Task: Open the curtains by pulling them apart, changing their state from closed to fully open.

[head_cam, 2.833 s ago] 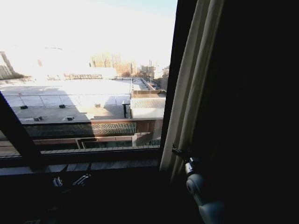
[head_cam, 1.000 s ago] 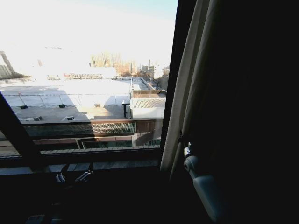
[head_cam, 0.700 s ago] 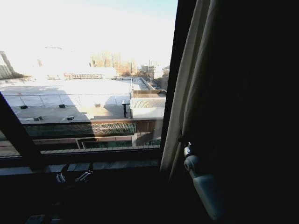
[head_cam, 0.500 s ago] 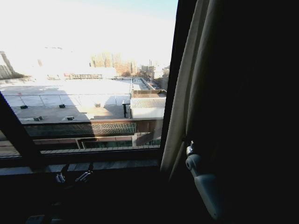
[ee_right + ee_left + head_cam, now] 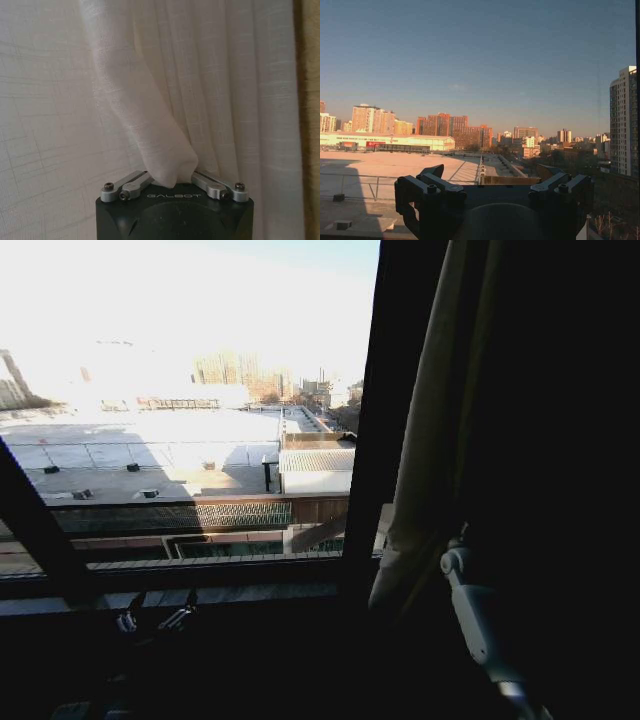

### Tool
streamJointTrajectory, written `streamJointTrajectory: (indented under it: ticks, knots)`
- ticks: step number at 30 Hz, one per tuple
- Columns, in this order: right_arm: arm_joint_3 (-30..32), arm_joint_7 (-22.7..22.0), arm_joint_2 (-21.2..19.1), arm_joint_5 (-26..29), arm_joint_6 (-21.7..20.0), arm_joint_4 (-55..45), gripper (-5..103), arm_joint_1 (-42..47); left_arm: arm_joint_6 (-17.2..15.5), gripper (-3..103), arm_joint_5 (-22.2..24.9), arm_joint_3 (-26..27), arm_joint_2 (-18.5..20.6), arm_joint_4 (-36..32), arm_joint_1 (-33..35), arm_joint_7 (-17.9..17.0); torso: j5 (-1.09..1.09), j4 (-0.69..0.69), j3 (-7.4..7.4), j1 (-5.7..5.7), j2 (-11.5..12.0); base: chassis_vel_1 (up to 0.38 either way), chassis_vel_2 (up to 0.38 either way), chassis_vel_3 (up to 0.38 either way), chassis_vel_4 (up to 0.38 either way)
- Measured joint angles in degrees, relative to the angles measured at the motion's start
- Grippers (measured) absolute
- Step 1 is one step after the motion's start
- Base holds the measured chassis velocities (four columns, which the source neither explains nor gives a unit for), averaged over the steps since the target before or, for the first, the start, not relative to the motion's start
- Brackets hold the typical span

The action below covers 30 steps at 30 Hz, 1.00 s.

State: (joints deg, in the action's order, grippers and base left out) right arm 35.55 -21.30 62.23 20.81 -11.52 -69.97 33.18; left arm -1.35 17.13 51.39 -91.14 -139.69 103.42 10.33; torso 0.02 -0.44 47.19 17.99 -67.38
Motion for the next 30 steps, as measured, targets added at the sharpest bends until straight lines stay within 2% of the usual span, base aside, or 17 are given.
streamJointTrajectory:
  ticks: [5, 10, 14, 15, 22, 30]
  knots:
    - [2.1, -1.2, -2.0, -0.2, 0.3, 4.1, 0, -2.9, 0.0, 100, 0.1, 0.1, 0.0, 0.0, -0.2, -0.1, 0.0, -0.01, 0.0, 0.0, 0.0, 0.0, 0.0, 0.0, 0.0]
    - [1.6, -0.8, -2.7, -0.2, 0.4, 1.1, 0, -1.1, 0.0, 100, 0.1, -0.3, 0.0, 0.0, -0.2, -0.1, -0.02, -0.01, 0.0, 0.0, 0.0, 0.0, 0.0, 0.0, 0.0]
    - [-1.0, 1.9, -2.2, 0.0, -0.1, -9.3, 0, 6.4, 0.0, 100, 0.1, -0.5, 0.0, 0.0, -0.3, -0.1, -0.01, 0.0, 0.0, 0.0, 0.0, 0.0, 0.0, 0.0, 0.0]
    - [-1.0, 1.9, -2.2, 0.0, -0.1, -9.3, 0, 6.4, 0.0, 100, 0.1, -0.5, 0.0, 0.0, -0.3, -0.1, -0.01, 0.0, 0.0, 0.0, 0.0, 0.0, 0.0, 0.0, 0.0]
    - [-7.5, 5.5, -0.4, 1.4, -4.4, -27.9, 0, 17.5, 0.0, 100, 0.0, -0.5, 0.0, -0.2, -0.2, -0.1, -0.02, 0.01, -0.01, 0.0, 0.0, 0.0, 0.0, 0.0, 0.0]
    - [-9.6, 5.6, 0.5, 1.6, -6.1, -30.6, 0, 18.5, 0.1, 100, 0.2, -0.3, 0.0, -0.3, 0.0, -0.1, -0.01, 0.0, -0.01, 0.0, 0.0, 0.0, 0.0, 0.0, 0.0]
